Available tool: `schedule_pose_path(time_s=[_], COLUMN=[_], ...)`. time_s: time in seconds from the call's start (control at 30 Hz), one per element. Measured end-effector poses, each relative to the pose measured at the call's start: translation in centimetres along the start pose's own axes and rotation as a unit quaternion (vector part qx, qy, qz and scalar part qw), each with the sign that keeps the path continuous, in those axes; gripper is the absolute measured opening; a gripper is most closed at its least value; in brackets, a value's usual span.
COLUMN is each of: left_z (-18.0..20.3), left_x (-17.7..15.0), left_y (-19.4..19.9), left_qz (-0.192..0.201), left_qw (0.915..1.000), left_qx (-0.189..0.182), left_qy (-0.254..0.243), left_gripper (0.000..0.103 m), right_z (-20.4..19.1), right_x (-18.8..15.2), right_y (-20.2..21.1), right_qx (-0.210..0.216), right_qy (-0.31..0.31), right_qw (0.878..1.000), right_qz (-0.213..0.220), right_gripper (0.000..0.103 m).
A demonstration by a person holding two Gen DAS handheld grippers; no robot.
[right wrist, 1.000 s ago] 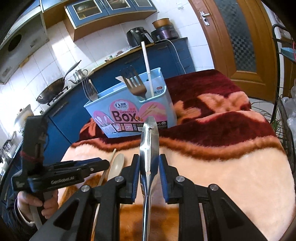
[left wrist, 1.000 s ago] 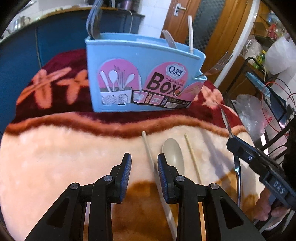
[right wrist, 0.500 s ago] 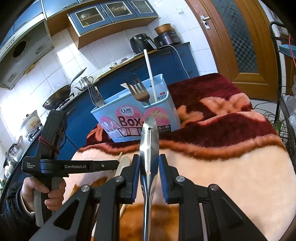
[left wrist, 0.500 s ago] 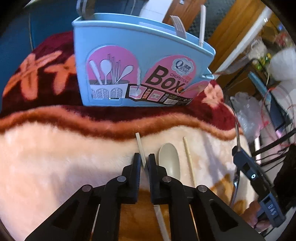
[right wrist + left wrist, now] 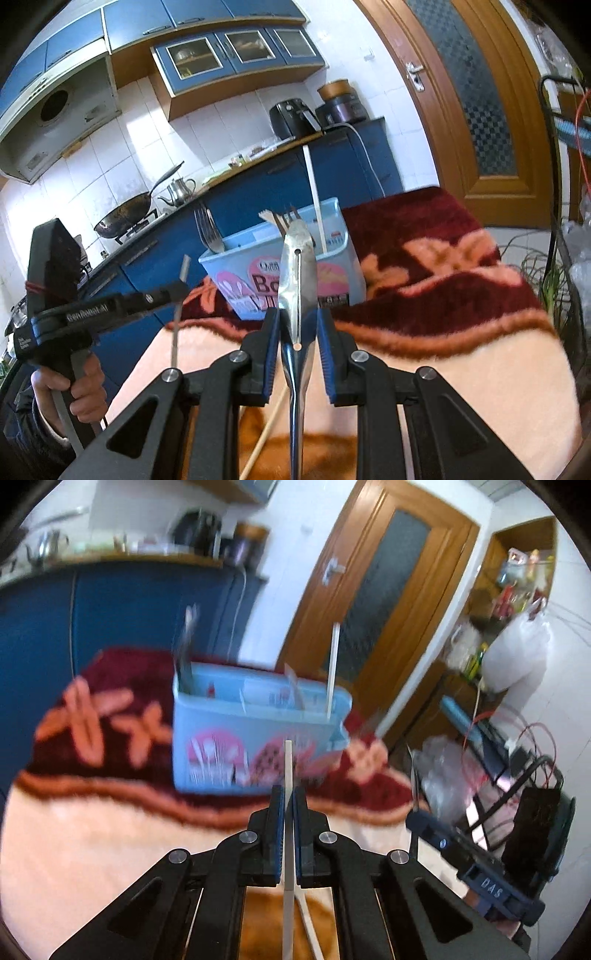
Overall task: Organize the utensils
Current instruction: 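Lower the chopstick into the caddy with the left tool while the right tool drops the server in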
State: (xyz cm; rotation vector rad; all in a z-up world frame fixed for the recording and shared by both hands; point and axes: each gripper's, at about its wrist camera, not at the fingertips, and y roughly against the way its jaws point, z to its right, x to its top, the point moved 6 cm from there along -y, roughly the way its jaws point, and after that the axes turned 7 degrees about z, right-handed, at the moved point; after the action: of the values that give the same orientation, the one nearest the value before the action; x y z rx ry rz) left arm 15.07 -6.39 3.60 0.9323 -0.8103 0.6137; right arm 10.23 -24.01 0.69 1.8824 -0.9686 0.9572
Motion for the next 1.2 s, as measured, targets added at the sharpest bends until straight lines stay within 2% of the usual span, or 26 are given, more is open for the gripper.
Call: schedule_pose_path(time_s=[0.13, 0.33, 0.57, 0.67, 0.97, 1.2], left_z=[0.1, -0.8, -1.7, -2.0, -4.3, -5.0], left_x=[2.9, 6.8, 11.7, 13.4, 14.8, 15.1], left_y=[0.9, 1.5, 1.0, 0.3, -2.4, -2.8], left_qz=[0.049, 0.097, 0.176, 0.199, 0.249, 0.285], left_qw=[0.9987, 0.9950, 0.9833, 0.9791, 0.9660, 0.9554], left_qx=[0.005, 0.016, 0.035, 0.031, 0.062, 0.068], left_qy=[-0.013, -0.019, -0.029, -0.031, -0.030, -0.035], left_gripper=[0.004, 0.004, 0.004, 0.004, 0.004, 0.004], right_z=[-0.3, -0.6, -0.8, -0.6, -0.4, -0.5], right_x=[1.4, 3.7, 6.6, 7.7, 10.5, 12.1], right_y=[0.1, -0.1, -0.9, -1.5, -3.0, -4.3], right_qx=[-0.003, -0.012, -0.023, -0.032, -0.059, -0.069], right_qy=[0.008, 0.019, 0.036, 0.045, 0.076, 0.084], right_qw=[1.000, 0.999, 0.997, 0.996, 0.991, 0.988], right_qz=[0.017, 0.040, 0.063, 0.069, 0.089, 0.107], right_gripper=[0.023, 0.023, 0.023, 0.023, 0.023, 0.023])
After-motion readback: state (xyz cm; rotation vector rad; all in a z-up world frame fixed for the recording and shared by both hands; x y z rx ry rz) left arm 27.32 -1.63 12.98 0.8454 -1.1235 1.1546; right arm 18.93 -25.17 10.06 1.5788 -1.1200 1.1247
